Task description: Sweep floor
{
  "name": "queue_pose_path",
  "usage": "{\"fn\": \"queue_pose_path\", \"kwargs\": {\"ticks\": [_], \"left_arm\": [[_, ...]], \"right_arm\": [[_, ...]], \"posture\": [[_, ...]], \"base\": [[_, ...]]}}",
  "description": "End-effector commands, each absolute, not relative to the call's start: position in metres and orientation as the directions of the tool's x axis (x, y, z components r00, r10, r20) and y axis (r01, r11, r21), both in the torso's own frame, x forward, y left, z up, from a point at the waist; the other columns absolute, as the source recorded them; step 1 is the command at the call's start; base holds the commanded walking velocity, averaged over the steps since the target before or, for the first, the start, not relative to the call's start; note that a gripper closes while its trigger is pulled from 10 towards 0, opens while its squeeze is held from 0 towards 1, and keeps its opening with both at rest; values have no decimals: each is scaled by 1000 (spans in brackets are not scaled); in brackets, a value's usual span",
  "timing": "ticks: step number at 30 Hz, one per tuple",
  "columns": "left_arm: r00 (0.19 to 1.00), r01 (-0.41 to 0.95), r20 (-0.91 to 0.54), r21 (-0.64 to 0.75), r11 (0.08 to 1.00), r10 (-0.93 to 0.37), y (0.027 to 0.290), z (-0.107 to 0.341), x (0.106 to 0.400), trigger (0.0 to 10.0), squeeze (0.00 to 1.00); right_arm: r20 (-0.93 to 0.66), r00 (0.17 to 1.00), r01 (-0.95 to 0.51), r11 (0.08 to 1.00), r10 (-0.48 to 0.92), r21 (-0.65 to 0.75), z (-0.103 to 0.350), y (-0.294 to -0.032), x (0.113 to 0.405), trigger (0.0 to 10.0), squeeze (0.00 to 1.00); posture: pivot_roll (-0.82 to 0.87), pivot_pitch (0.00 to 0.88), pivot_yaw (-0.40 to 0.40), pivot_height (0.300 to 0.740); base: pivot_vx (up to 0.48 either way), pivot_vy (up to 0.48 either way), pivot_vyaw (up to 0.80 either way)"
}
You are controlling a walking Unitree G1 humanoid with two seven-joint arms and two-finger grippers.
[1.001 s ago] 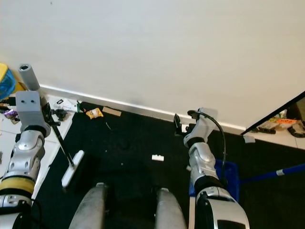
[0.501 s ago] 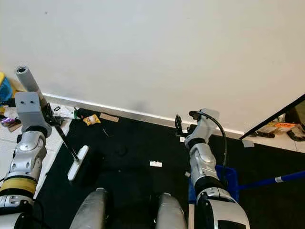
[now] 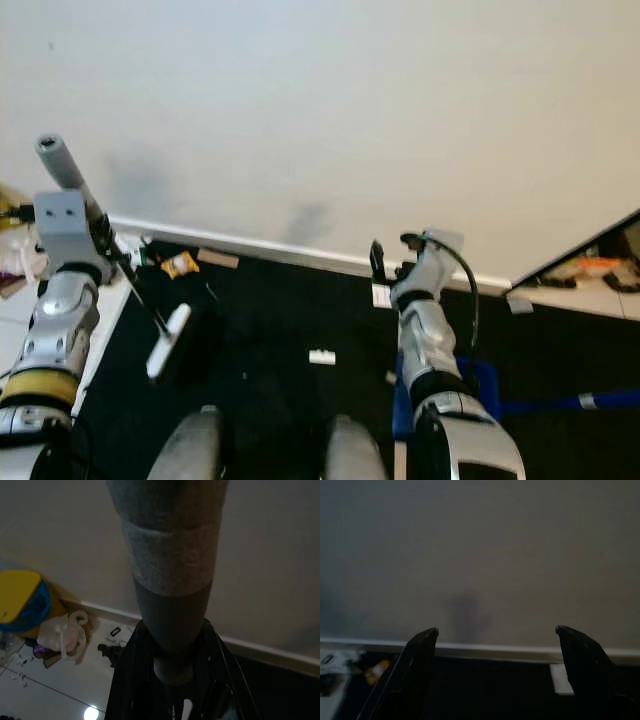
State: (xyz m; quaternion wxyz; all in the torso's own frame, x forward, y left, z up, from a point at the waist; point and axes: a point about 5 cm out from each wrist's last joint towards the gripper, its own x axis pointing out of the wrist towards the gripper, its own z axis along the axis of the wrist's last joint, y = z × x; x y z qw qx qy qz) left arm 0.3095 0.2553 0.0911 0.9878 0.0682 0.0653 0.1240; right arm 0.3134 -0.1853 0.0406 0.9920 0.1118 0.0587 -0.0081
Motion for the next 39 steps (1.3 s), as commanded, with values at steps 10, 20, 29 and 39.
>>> {"fn": "queue_pose_path", "kwargs": {"ticks": [10, 20, 29, 39], "left_arm": [[983, -160, -66, 134, 978, 170, 240, 95, 312, 10000, 0], [987, -135, -67, 139, 981, 145, 238, 95, 312, 10000, 0], [983, -141, -95, 149, 979, 156, 234, 89, 313, 10000, 0], [970, -207, -70, 261, 943, 232, 247, 91, 316, 10000, 0]], "right_arm": [[-153, 988, 66, 974, -33, 218, 31, -196, 303, 10000, 0], [-153, 988, 65, 974, -32, 216, 30, -196, 302, 10000, 0], [-156, 987, 69, 975, -36, 212, 30, -199, 301, 10000, 0], [-147, 989, 63, 979, -34, 193, 31, -207, 298, 10000, 0]], "posture": [[91, 127, -46, 731], [88, 124, -45, 731], [75, 135, -44, 731], [44, 210, -61, 731]], "base": [[0, 0, 0], [0, -336, 0], [0, 0, 0], [0, 0, 0]]}}
